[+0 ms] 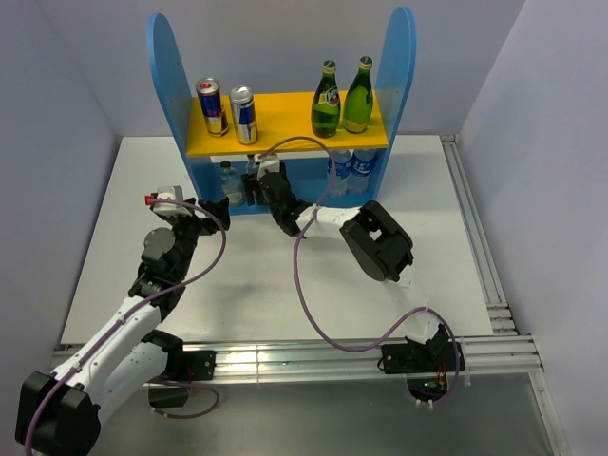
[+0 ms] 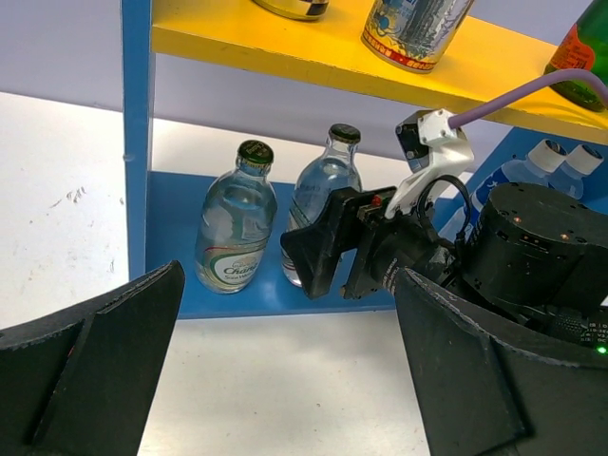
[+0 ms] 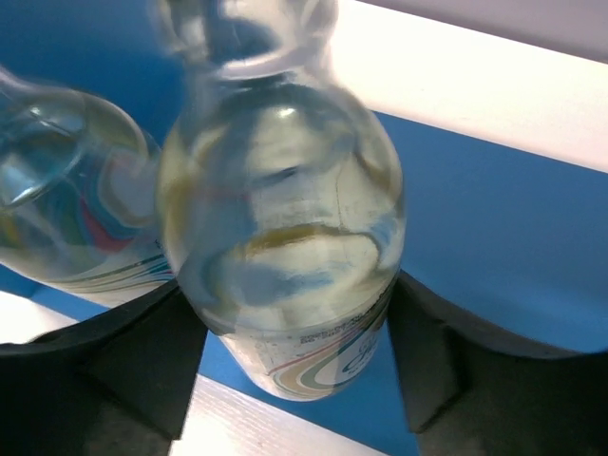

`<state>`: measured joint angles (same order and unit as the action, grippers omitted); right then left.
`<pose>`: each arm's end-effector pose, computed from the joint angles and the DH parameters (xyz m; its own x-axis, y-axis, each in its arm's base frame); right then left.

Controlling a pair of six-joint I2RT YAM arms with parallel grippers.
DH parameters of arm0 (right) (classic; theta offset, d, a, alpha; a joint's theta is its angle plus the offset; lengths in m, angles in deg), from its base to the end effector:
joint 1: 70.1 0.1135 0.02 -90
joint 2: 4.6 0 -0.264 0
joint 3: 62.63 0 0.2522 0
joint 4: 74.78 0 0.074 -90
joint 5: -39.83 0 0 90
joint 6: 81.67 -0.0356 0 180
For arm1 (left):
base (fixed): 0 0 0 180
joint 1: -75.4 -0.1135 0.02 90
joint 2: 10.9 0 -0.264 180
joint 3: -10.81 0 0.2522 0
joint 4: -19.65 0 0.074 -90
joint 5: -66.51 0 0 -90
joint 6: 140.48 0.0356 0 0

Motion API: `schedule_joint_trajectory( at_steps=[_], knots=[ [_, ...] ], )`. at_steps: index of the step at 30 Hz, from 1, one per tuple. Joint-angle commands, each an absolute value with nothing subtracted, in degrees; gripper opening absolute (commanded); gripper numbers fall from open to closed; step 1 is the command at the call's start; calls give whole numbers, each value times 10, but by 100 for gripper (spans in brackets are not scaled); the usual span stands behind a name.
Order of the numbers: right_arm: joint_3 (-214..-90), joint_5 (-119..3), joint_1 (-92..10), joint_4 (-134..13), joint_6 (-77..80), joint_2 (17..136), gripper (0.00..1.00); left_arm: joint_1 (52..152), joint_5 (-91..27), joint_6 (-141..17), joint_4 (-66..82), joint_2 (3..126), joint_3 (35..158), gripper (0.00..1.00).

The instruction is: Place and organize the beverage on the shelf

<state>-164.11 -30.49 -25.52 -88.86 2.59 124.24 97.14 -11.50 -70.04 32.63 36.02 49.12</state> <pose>0.3747 0.3524 0.1785 -0.2055 -0.0703 -0.9761 -0.4089 0.9123 0.0204 0.1862 -0.0663 0.2769 0.0098 -0.3565 -0.9343 0.1838 0.9190 -0.3487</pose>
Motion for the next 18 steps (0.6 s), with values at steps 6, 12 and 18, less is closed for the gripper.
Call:
schedule_joint_trajectory(
  at_steps=[6,12,18],
  knots=[
    [-1702,-320,-266,-985,20,1232,100,978,-98,-686,352,336,486,99],
    [-1703,-316,-266,-985,17,1233,100,980,-94,-683,352,335,486,99],
    [-1675,-312,-267,-1005,16,1220,100,983,-93,-682,352,340,487,99]
  ],
)
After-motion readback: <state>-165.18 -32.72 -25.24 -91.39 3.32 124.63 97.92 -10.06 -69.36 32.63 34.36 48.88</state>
